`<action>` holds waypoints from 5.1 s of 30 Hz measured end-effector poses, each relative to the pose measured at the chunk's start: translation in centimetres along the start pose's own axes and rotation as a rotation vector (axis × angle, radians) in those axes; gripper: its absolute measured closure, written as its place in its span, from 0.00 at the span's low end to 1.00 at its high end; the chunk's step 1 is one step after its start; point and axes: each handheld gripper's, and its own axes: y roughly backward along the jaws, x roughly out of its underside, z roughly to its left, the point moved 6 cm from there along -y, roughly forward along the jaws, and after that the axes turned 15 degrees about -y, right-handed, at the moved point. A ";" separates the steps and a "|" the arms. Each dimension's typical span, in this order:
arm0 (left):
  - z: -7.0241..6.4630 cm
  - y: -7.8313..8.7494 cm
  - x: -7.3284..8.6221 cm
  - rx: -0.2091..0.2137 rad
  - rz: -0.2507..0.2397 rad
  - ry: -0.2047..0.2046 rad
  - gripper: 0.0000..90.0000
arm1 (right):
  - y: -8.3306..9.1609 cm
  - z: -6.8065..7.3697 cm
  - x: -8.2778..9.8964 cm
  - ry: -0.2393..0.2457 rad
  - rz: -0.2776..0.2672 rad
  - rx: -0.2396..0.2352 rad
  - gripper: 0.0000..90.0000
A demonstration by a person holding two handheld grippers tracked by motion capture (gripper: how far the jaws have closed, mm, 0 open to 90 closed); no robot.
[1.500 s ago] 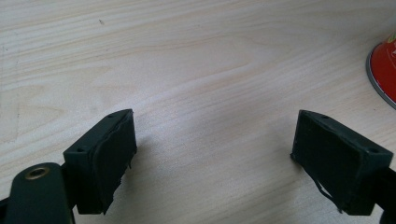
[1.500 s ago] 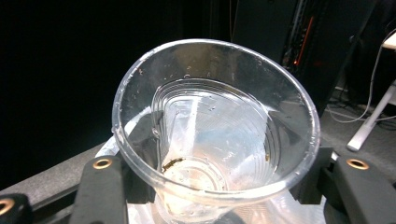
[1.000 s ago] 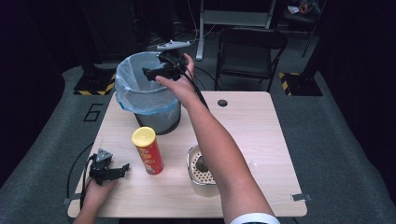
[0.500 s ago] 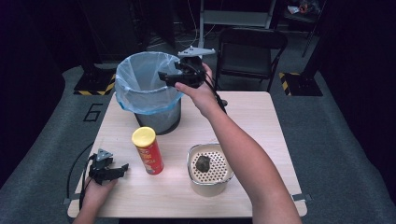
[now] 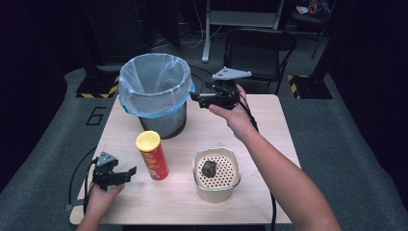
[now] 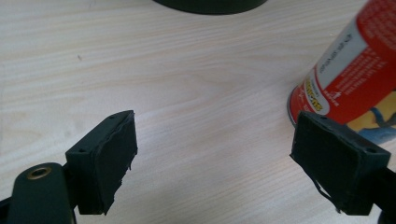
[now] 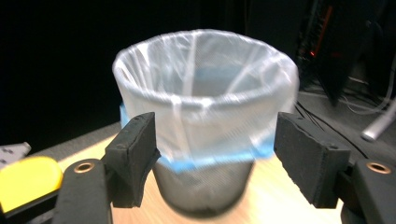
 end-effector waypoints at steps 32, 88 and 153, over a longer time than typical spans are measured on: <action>-6.9 -0.9 -5.2 0.225 -0.156 -0.066 0.16 | 10.2 -8.0 11.9 -0.065 0.019 0.267 0.24; -2.2 9.8 -27.4 0.210 -0.253 -0.197 0.27 | 13.2 -12.1 26.1 -0.116 0.145 0.440 0.27; 8.4 -2.2 -32.6 -0.087 -0.039 0.075 0.27 | 13.0 -13.4 27.2 -0.146 0.189 0.430 0.30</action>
